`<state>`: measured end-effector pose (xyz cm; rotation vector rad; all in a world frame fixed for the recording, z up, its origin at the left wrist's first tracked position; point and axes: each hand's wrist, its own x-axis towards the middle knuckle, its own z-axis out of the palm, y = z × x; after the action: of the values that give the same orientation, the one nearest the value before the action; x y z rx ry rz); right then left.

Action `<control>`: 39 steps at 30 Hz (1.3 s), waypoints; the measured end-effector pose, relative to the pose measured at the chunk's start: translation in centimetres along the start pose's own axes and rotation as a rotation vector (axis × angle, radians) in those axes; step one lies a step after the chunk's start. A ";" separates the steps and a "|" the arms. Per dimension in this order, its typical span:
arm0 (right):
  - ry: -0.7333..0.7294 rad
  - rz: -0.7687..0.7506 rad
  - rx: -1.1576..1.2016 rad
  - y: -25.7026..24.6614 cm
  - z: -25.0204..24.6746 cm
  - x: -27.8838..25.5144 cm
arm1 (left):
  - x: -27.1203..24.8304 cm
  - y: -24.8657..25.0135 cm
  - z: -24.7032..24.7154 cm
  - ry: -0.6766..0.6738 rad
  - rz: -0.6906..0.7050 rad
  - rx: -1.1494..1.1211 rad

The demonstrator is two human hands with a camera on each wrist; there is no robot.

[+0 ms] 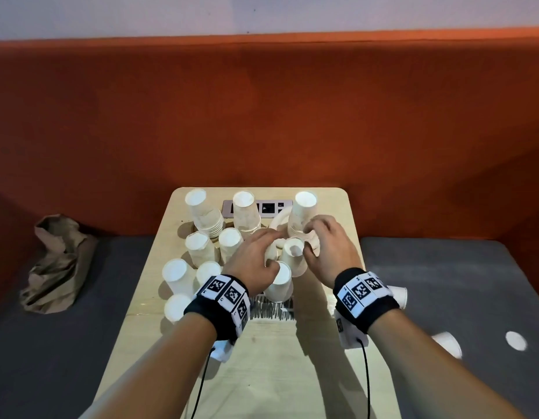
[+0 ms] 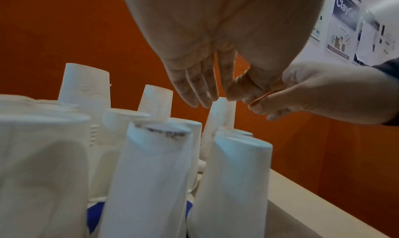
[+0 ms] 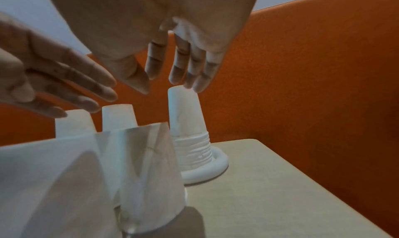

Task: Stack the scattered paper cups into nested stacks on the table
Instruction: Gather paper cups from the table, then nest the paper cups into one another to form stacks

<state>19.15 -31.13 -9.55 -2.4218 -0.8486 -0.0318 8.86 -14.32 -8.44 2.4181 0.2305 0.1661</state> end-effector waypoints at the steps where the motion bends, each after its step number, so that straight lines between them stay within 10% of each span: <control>1: -0.035 -0.027 0.002 0.0 0.2 -0.4 | -0.3 -0.1 0.2 -0.022 -0.008 0.017; 7: -0.288 -0.065 -0.069 0.2 2.2 -1.4 | -2.1 -0.8 1.8 -0.106 -0.012 0.081; 21: -0.202 0.175 -0.028 -0.1 2.3 -2.2 | -2.8 -1.6 2.1 -0.171 0.027 0.404; 32: -0.111 0.521 0.381 -0.1 3.6 -2.1 | -3.2 -1.5 -6.0 0.256 -0.149 -0.367; 39: 0.215 0.358 0.918 -11.9 -2.9 1.4 | -2.4 -1.9 -15.5 0.554 -0.105 -0.752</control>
<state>13.85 -24.31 -0.80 -1.6173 -0.2211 0.1890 3.52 -3.61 1.81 1.5682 0.4482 0.7357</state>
